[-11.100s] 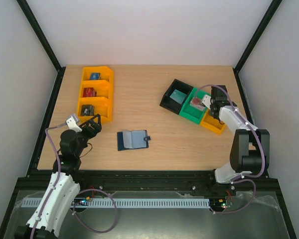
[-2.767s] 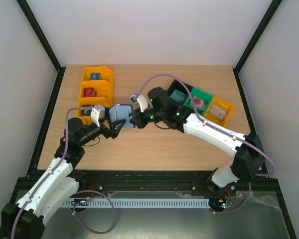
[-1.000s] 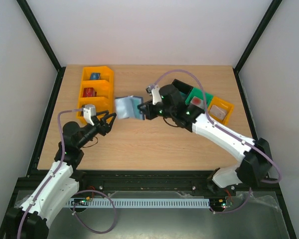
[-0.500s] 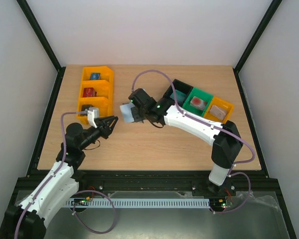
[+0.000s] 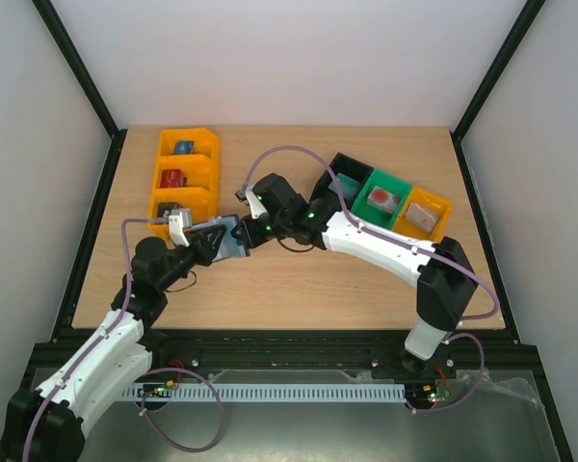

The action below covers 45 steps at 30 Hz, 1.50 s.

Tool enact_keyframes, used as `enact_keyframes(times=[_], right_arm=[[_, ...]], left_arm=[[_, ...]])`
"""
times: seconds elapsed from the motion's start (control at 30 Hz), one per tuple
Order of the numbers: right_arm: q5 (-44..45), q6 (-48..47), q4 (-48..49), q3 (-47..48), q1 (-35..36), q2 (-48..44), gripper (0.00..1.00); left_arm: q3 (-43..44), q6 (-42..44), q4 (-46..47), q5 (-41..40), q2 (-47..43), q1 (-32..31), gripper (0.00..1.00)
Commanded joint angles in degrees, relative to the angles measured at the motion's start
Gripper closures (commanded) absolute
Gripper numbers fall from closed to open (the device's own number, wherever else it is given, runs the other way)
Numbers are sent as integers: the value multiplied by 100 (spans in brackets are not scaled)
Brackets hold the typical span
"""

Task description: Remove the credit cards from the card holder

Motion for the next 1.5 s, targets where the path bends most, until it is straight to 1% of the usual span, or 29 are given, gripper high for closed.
enact_keyframes(times=[0.0, 0.17, 0.27, 0.33, 0.53, 0.7, 0.9, 1.03, 1.17, 1.23, 1.37, 1.47], right_arm=[[-753, -111, 794, -103, 30, -478, 98], [-1023, -242, 1048, -286, 25, -722, 98], [-1158, -366, 1166, -421, 29, -886, 98], [-1264, -468, 1213, -496, 23, -998, 98], [-1470, -523, 1532, -899, -106, -1413, 98], [-2004, -292, 1971, -1230, -346, -1687, 98], [-2245, -118, 2310, -1534, -578, -1965, 98], [-2231, -67, 2272, -1607, -749, -2081, 98], [-2181, -119, 2177, -1603, -815, -2183, 98], [-2093, -185, 2063, -1600, -837, -2202, 98], [-1700, -259, 1810, -1572, -889, -2119, 98], [-1173, -299, 1332, -1328, -891, -1947, 98]], left_arm=[[129, 284, -505, -646, -98, 48, 70], [155, 308, -617, -820, -95, 128, 62], [156, 295, -728, -861, -98, 165, 60], [156, 288, -736, -784, -99, 178, 58], [126, 267, -719, -349, -160, 229, 48], [134, 360, -711, -369, -177, 249, 47], [100, 422, -713, -399, -182, 253, 47], [85, 478, -805, -573, -201, 297, 47], [51, 500, -747, -584, -223, 337, 46], [45, 427, -765, -607, -209, 359, 44], [0, 444, -855, -745, -220, 453, 41], [24, 453, -832, -771, -233, 538, 40]])
